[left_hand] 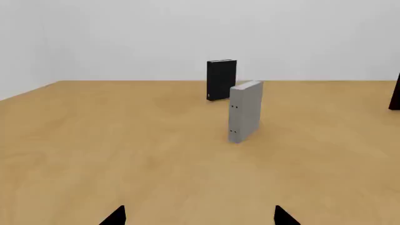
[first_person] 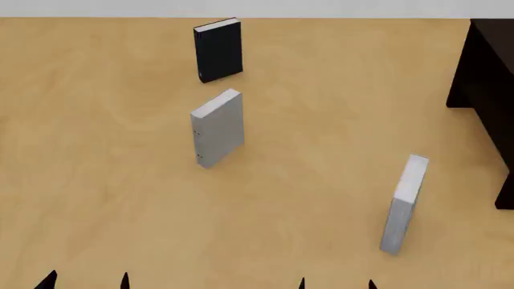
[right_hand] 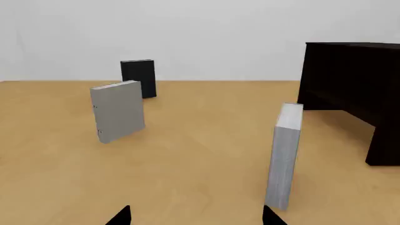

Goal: Pick up the book on the right and place it on the cabinet shelf.

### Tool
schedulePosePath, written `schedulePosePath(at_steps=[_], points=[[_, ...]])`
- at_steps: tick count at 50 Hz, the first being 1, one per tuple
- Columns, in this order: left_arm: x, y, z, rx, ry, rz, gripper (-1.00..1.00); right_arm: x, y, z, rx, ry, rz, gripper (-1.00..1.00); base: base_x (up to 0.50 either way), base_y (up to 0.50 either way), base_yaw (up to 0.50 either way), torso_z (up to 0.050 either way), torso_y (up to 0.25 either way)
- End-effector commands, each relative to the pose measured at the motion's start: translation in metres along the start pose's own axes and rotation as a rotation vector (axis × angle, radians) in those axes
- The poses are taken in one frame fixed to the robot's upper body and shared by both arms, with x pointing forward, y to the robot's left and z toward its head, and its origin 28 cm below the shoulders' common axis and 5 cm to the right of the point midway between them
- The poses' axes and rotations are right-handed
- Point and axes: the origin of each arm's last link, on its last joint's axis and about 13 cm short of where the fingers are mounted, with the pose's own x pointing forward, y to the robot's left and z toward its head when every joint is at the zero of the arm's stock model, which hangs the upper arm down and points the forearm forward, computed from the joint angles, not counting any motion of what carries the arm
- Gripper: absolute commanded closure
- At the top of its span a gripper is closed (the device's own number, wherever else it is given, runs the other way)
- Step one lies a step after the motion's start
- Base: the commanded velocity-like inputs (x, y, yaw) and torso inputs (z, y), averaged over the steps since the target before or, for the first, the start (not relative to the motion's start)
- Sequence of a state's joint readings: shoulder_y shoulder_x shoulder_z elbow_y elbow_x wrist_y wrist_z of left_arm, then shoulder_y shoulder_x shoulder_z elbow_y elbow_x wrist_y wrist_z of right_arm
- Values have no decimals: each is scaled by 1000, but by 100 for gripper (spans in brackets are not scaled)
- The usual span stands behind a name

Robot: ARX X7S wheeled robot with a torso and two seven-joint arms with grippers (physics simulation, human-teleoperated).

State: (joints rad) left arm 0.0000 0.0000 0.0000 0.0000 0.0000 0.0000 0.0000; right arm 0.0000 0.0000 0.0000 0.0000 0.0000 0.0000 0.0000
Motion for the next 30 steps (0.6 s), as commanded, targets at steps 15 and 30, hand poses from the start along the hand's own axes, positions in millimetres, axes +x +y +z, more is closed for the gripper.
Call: schedulePosePath(at_steps=[15,30], points=[[-3,-7,26,23,-86,-32,-100,12,-4,17,16,-33,-16,-100,0,0,0,36,0],[14,-2,104,31,-206,-34,-100,31,-24,98,80,-231,-58,-100,0,0,0,50,0]])
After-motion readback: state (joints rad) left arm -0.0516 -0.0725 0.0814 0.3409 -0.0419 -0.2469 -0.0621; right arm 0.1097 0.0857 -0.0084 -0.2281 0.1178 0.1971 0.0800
